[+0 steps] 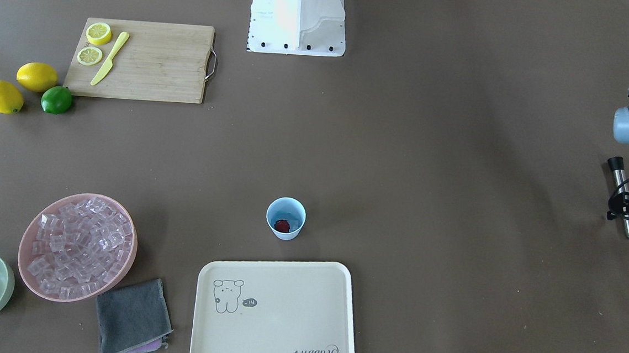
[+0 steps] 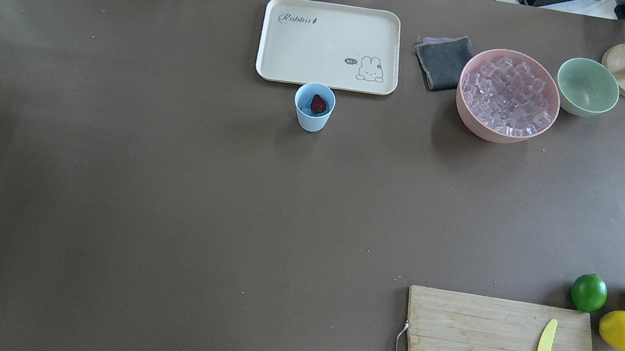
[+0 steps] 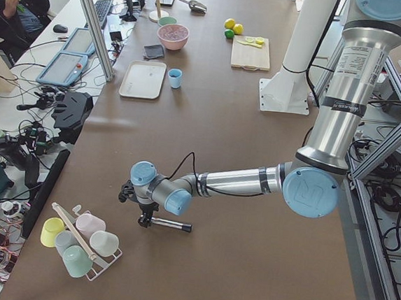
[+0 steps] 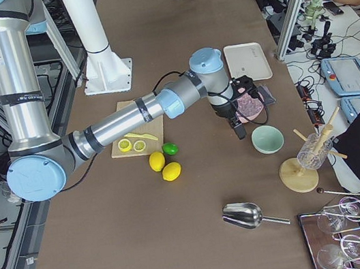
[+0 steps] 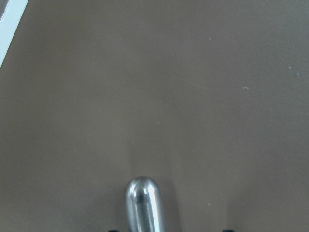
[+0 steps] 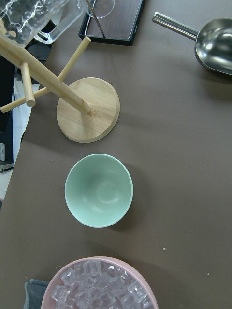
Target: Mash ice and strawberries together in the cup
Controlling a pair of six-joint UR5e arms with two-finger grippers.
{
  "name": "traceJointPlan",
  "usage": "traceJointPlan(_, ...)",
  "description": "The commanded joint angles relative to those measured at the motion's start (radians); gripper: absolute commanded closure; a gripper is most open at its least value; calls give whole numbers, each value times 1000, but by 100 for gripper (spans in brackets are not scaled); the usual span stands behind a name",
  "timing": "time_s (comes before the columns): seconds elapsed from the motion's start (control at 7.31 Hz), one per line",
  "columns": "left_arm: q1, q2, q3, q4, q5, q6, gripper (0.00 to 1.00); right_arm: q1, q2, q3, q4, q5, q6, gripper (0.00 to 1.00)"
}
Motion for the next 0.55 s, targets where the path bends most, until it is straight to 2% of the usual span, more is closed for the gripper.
traceJointPlan(0.0,-1,-1,0,1,0,-28,76,-1,6,-1,-1,0,-1,0)
traceJointPlan(0.14,-4,-6,-2,1,-2,-31,100,-1,15,-3,-3,2,-1,0)
traceJointPlan(0.41,-39,-44,-39,1,-2,-22,100,-1,18,-1,-3,2,0,0)
